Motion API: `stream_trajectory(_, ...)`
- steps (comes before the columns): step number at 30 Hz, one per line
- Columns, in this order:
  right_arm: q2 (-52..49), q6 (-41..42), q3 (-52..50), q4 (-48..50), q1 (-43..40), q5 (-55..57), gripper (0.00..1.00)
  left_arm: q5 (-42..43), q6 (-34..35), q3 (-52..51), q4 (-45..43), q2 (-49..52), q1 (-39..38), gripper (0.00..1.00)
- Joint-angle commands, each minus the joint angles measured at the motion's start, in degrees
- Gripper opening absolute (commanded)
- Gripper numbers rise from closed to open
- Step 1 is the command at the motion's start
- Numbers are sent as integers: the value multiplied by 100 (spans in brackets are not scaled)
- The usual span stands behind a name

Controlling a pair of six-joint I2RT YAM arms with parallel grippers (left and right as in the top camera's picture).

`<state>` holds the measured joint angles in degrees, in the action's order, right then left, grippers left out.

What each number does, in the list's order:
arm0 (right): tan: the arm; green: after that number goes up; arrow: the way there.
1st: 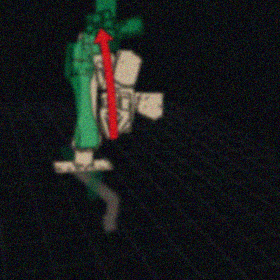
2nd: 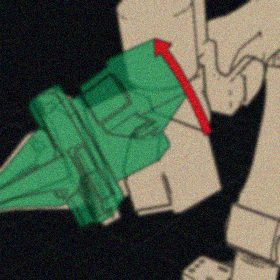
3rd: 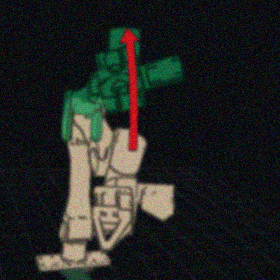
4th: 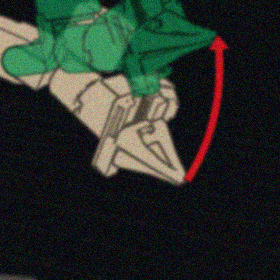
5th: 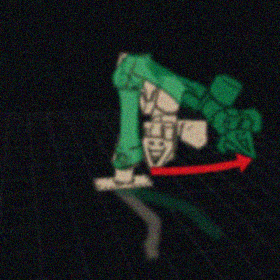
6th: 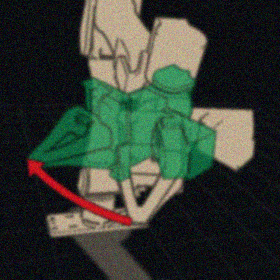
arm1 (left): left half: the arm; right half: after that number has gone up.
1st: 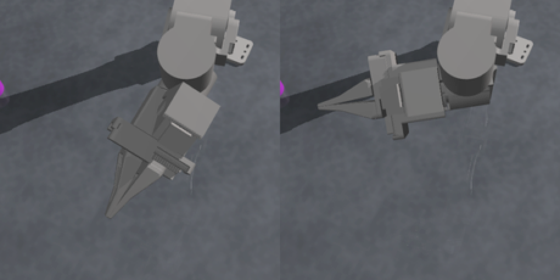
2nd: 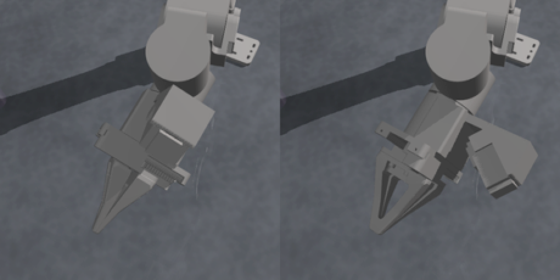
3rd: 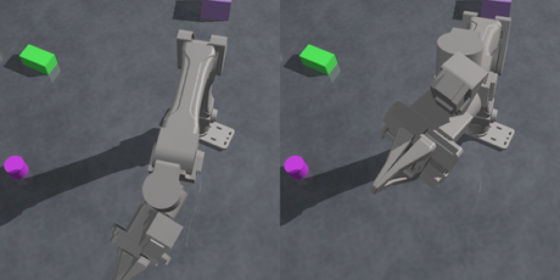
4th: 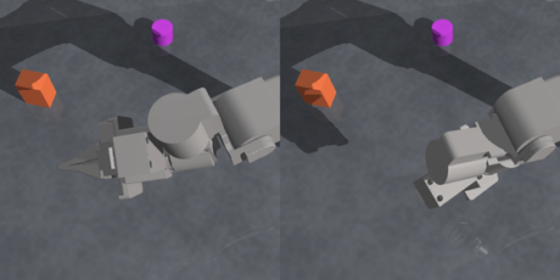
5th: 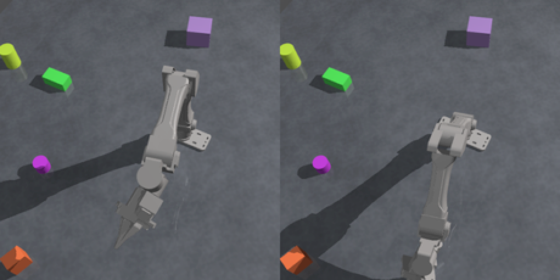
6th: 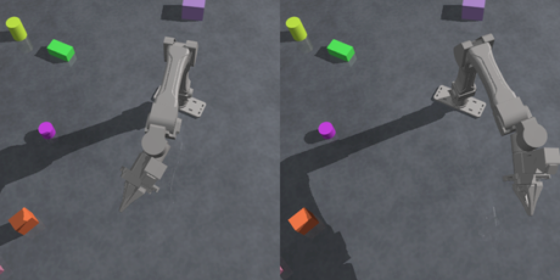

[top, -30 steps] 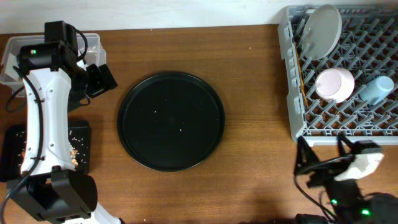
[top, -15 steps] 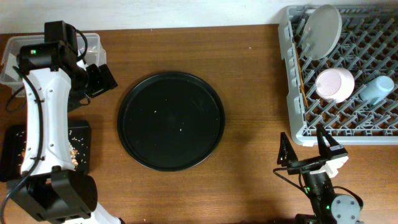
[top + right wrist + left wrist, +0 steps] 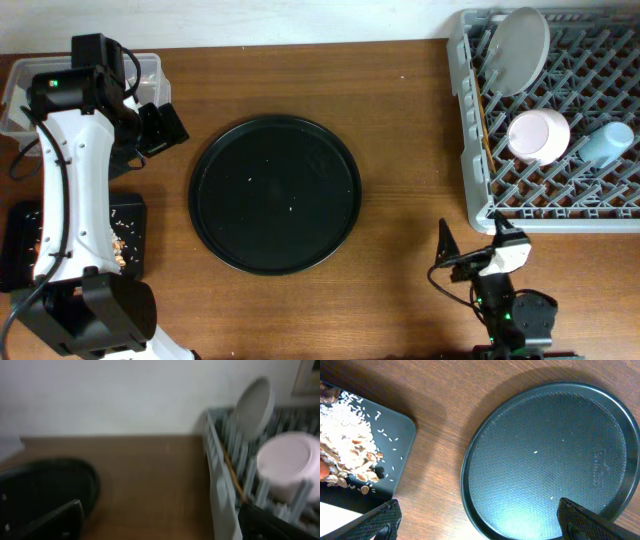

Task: Sort waste into correct bins and load items into the dishwasher rack

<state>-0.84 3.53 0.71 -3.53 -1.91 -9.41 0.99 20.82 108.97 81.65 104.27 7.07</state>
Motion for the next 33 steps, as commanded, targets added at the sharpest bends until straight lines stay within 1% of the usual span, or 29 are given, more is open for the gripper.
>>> stream_trajectory(1, 66, -310, -39, -35, 35, 129, 98, -61, 57, -9, 4, -9, -15, 99)
stream_trajectory(5, 66, -321, -39, -57, 35, 361, 98, -61, 57, -9, 4, -9, -15, 99)
stream_trajectory(9, 66, 321, -39, -105, 35, 946, 98, -61, 57, -9, 4, -9, -15, 99)
stream_trajectory(11, 66, 310, -39, -107, 35, 949, 98, -61, 57, -9, 4, -9, -15, 99)
stream_trajectory(17, 66, -623, -39, -116, 39, 881, 98, -61, 57, -9, 4, -9, -15, 99)
stream_trajectory(33, 66, -610, -39, -116, 39, 949, 98, -61, 57, -9, 4, -9, -15, 99)
